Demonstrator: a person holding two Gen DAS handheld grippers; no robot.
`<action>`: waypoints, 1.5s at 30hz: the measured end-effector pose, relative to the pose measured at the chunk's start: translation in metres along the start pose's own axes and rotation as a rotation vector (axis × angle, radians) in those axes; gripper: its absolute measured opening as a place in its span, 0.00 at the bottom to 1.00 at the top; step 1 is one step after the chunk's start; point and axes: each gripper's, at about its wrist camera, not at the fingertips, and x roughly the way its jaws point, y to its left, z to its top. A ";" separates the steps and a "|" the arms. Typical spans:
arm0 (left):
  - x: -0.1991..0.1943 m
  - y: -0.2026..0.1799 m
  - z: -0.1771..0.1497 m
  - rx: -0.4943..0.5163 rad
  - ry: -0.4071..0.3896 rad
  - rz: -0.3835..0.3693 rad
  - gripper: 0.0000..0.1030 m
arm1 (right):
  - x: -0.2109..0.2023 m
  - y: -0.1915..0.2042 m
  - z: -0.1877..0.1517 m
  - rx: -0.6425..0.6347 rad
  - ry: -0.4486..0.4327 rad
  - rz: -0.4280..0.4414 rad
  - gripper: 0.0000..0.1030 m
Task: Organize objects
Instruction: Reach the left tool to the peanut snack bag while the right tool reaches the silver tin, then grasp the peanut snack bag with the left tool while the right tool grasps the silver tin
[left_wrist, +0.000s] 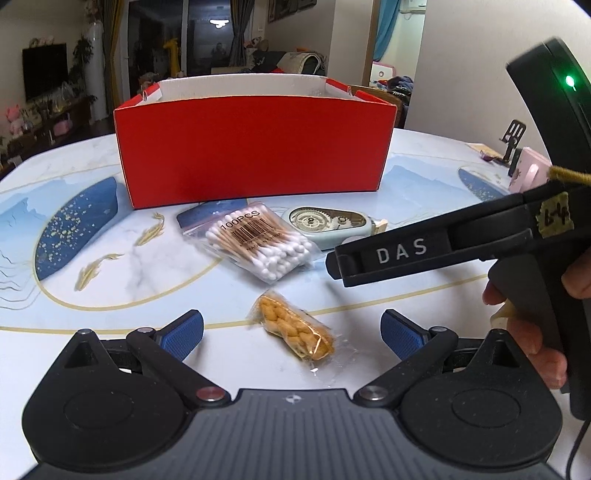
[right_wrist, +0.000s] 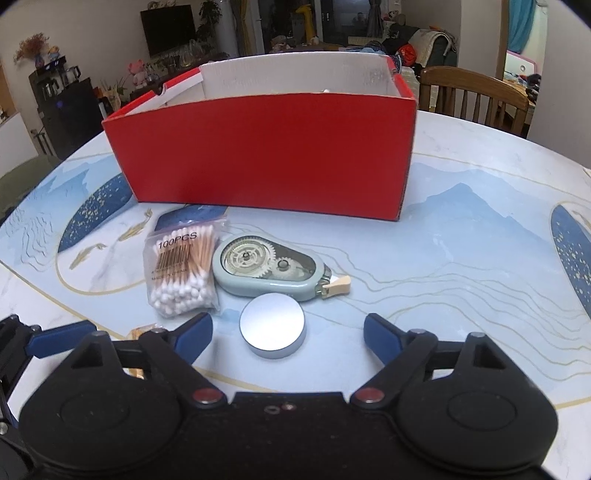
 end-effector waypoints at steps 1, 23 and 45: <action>0.000 -0.001 -0.001 0.005 -0.001 0.004 1.00 | 0.001 0.001 0.000 -0.008 0.001 -0.004 0.81; -0.003 0.003 -0.005 0.022 -0.015 0.021 0.37 | 0.002 0.015 -0.006 -0.106 -0.033 -0.041 0.43; -0.021 0.027 0.002 -0.071 -0.044 0.018 0.21 | -0.042 -0.003 -0.017 -0.080 -0.076 0.050 0.37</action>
